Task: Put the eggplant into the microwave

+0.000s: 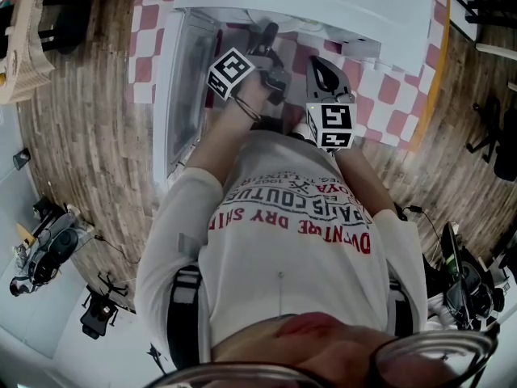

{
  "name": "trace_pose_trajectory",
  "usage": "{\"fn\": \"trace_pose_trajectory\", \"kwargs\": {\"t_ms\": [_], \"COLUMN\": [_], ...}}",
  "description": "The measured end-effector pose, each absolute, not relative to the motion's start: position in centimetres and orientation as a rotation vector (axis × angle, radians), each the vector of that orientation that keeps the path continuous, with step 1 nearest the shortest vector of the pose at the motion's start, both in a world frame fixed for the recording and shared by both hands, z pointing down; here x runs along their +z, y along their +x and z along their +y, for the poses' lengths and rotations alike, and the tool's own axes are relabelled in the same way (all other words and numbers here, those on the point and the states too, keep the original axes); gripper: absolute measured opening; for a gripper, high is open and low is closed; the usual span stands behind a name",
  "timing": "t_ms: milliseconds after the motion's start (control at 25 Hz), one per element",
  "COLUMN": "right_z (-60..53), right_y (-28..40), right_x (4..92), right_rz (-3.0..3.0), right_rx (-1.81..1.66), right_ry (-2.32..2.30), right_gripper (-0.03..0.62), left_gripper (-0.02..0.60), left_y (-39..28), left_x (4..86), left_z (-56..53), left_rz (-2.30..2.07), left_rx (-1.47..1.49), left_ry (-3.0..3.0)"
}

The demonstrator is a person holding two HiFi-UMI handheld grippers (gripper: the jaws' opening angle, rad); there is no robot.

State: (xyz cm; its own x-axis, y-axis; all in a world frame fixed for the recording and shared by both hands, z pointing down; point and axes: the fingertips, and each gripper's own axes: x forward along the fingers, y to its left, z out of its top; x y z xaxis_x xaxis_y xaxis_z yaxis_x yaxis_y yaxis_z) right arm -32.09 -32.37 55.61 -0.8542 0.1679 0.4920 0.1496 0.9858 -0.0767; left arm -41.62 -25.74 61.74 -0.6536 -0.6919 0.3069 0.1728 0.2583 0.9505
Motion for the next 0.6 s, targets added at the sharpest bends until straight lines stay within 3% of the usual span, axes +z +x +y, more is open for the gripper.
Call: {"fn": "trace_pose_trajectory", "kwargs": {"t_ms": [240, 440, 600], "right_z": [-31.8, -31.1, -30.7], "right_y": [-31.5, -30.6, -29.9], "right_x": [54.5, 53.2, 52.1], "right_rz": [-2.638, -2.665, -2.693], "right_rx": [0.032, 0.026, 0.011], "right_ry": [-0.239, -0.253, -0.269], "right_gripper": [0.021, 0.021, 0.021], "left_gripper": [0.204, 0.055, 0.032], "left_y": [-39.4, -36.9, -35.4], "left_x": [59.8, 57.2, 55.1], "left_z": [-24.9, -24.0, -23.4], "left_rz": [-1.908, -2.042, -2.108], "left_rx": [-1.277, -1.038, -0.968], "left_ry": [0.515, 0.607, 0.699]}}
